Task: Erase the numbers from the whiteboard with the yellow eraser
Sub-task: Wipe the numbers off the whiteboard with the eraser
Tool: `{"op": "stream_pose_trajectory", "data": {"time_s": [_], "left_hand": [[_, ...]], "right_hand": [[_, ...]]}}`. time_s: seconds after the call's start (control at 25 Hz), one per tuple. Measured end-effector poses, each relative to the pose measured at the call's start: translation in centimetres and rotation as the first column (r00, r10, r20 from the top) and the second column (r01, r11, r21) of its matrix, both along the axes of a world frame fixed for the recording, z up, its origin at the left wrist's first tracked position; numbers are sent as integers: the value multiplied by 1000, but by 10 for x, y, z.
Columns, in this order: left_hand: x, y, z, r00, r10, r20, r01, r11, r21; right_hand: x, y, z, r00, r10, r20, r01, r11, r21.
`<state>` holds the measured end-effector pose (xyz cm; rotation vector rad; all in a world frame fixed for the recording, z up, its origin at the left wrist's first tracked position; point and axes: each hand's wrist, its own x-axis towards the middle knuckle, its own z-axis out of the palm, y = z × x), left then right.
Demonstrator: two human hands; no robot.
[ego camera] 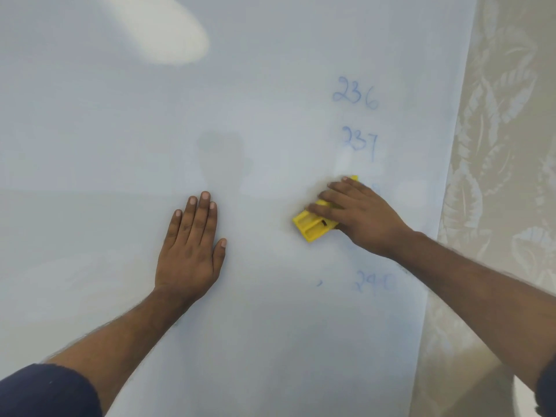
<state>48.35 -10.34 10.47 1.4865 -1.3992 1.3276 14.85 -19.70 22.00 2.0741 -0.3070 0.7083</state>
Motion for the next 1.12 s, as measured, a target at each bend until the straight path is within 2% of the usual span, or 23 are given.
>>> {"op": "stream_pose_trajectory", "data": {"time_s": [0.12, 0.32, 0.64, 0.92, 1.0, 1.12], "left_hand": [[-1, 2, 2, 1000, 3, 2, -3, 1000, 9], [-3, 6, 3, 1000, -18, -11, 18, 1000, 11], [-12, 4, 25, 999, -40, 24, 41, 999, -10], [-20, 7, 27, 998, -39, 47, 38, 999, 10], [-22, 9, 28, 998, -40, 43, 39, 999, 15], [-26, 10, 36, 998, -37, 56, 36, 999, 16]], "right_hand": [[-5, 10, 0, 961, 30, 276, -70, 988, 134], [-4, 12, -58, 914, -1, 406, -128, 949, 289], [13, 15, -155, 956, -51, 290, -63, 928, 369], [-9, 16, -176, 993, -68, 92, 21, 899, 438], [-19, 18, -179, 992, -80, 94, 29, 891, 454], [-33, 23, -174, 978, -95, 188, -7, 876, 483]]}}
